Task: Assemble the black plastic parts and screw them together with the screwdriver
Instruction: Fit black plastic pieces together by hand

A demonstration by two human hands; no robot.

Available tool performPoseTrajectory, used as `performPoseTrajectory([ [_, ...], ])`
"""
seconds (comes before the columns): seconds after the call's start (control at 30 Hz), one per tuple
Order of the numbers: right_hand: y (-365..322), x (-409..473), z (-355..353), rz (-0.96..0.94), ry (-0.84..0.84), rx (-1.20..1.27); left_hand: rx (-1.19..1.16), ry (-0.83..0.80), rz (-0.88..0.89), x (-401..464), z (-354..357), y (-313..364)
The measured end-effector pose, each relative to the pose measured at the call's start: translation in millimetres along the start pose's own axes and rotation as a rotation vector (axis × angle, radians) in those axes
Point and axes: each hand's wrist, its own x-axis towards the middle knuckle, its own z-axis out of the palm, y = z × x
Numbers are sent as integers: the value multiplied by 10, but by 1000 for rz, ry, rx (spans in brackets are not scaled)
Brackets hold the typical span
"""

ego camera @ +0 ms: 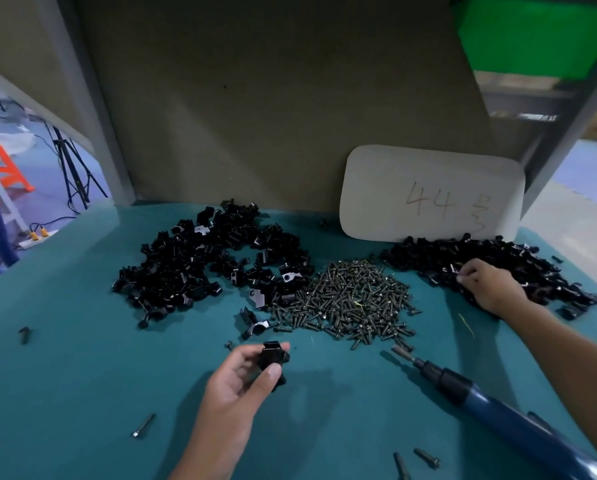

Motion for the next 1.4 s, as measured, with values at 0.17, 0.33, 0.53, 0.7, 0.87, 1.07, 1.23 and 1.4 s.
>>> performPoseTrajectory([
  [0.17, -167, -90, -134, 29, -92, -145, -42, 16, -5, 11, -6, 1],
  [0.33, -632, -648, -470, -59, 215, 243, -143, 31, -27, 14, -3, 28],
  [0.53, -1594, -2395, -298, -202, -265, 1236, -189, 33, -47, 14, 32, 64],
  [0.7, -1914, -3067, 219, 28, -593, 1576, -334, 76, -87, 26, 36, 42],
  [0.87, -1958, -3123, 400, 112, -567, 1755, -391, 60, -99, 49, 51, 58],
  [1.07, -2026, -3093, 522, 182, -511, 1873, -393, 23, -117, 51, 42, 59],
  [1.23, -2044, -2999, 546, 136, -500, 1957, -401, 40, -90, 55, 62, 66],
  [1.4, -2048, -2902, 510, 123, -478, 1962, -429, 44, -103, 51, 38, 70],
])
